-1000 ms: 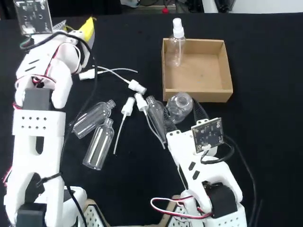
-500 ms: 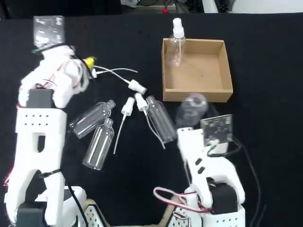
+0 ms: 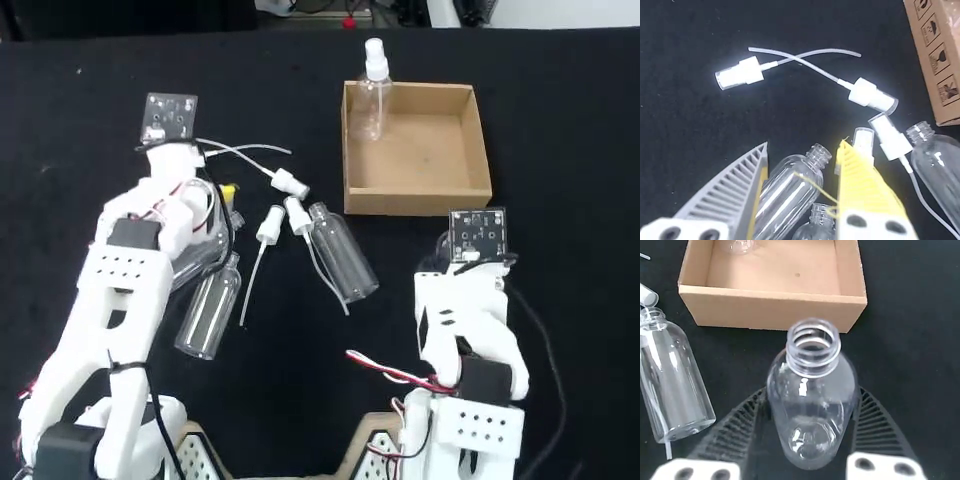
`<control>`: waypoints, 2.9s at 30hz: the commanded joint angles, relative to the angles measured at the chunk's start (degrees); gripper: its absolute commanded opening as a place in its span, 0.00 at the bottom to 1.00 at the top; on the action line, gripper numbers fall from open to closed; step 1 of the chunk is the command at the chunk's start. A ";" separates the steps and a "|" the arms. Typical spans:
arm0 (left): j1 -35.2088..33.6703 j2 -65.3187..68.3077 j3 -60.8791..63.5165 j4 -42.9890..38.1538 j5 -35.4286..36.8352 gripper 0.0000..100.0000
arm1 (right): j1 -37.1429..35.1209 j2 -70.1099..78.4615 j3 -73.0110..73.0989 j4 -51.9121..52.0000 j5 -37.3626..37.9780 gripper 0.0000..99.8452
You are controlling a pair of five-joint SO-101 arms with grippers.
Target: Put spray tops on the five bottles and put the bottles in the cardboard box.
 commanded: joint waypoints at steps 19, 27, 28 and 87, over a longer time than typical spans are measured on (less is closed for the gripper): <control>-11.74 42.29 -60.26 34.73 12.92 0.22 | -25.32 0.22 -13.93 -2.64 -6.15 0.17; -12.09 58.46 -76.79 34.81 33.05 0.22 | -25.32 -0.13 -7.60 -5.19 -6.15 0.17; -12.09 59.87 -78.02 34.81 34.99 0.22 | -25.14 -0.13 -7.60 -5.19 -6.15 0.17; -9.27 89.32 -103.60 41.93 66.81 0.28 | -24.97 -0.13 -6.02 -5.10 -5.71 0.18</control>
